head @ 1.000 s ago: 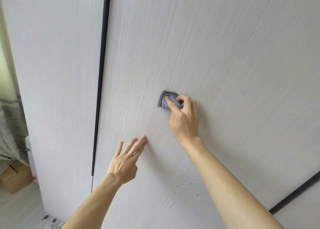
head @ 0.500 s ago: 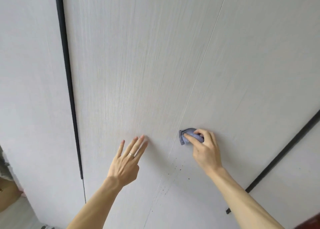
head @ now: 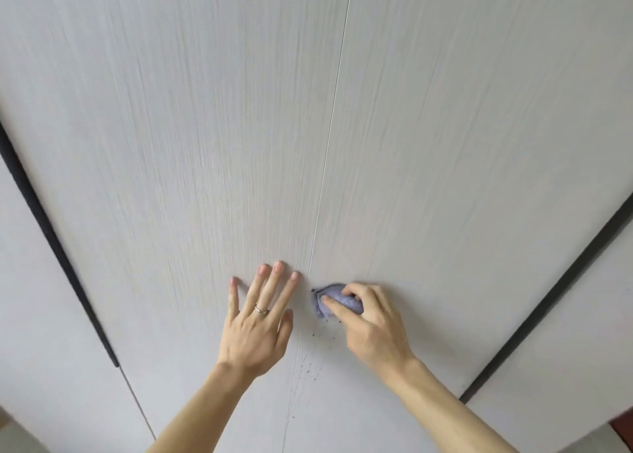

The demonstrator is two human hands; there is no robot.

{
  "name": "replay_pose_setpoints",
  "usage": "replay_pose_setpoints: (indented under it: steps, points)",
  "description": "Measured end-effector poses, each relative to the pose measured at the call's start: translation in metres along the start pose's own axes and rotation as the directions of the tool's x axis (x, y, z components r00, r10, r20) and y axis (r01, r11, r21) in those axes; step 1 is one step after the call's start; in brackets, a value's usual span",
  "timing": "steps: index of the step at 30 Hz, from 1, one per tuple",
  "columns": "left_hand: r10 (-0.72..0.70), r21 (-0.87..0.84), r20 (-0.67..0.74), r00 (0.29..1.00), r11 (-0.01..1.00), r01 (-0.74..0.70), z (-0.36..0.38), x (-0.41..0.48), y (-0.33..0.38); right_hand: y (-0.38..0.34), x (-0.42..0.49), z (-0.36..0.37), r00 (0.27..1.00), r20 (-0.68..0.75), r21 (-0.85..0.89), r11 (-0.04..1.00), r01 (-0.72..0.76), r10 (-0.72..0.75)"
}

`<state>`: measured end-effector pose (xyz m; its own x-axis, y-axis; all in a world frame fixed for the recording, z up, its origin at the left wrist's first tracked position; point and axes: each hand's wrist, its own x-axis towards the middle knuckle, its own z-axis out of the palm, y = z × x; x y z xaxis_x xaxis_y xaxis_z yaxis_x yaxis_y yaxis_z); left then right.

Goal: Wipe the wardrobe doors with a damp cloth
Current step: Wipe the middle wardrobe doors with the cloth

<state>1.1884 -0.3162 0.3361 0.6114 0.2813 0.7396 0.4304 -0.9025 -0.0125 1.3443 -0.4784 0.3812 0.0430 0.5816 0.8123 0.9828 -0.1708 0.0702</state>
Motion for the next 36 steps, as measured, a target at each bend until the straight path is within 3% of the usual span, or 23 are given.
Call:
replay_pose_setpoints:
  steps: [5,8,13,23,29,36]
  points:
    - [-0.019,0.015,-0.141,0.99,1.0,0.022,0.036,-0.003,0.002,0.015,0.062,-0.023,0.939,-0.34,0.012,0.998,-0.06,0.061]
    - [-0.039,0.045,-0.256,0.966,0.998,0.052,0.057,0.003,0.005,0.016,0.06,-0.009,0.908,-0.41,0.024,0.996,-0.087,0.09]
    - [0.021,0.131,-0.426,0.905,0.991,0.039,0.08,0.01,-0.001,0.004,-0.023,0.058,0.916,-0.402,-0.015,1.0,0.002,-0.008]
    - [0.03,0.058,-0.566,0.824,0.998,0.003,0.095,0.001,-0.004,-0.006,-0.108,0.13,0.858,-0.507,0.074,0.996,-0.052,0.082]
    - [0.037,0.014,-0.612,0.79,0.999,-0.035,0.104,-0.011,-0.01,0.003,-0.102,0.118,0.856,-0.517,0.008,1.0,-0.006,0.009]
    - [0.011,-0.022,-0.631,0.776,0.999,-0.032,0.104,-0.011,-0.008,0.024,-0.053,0.076,0.803,-0.588,0.029,0.995,-0.093,0.093]
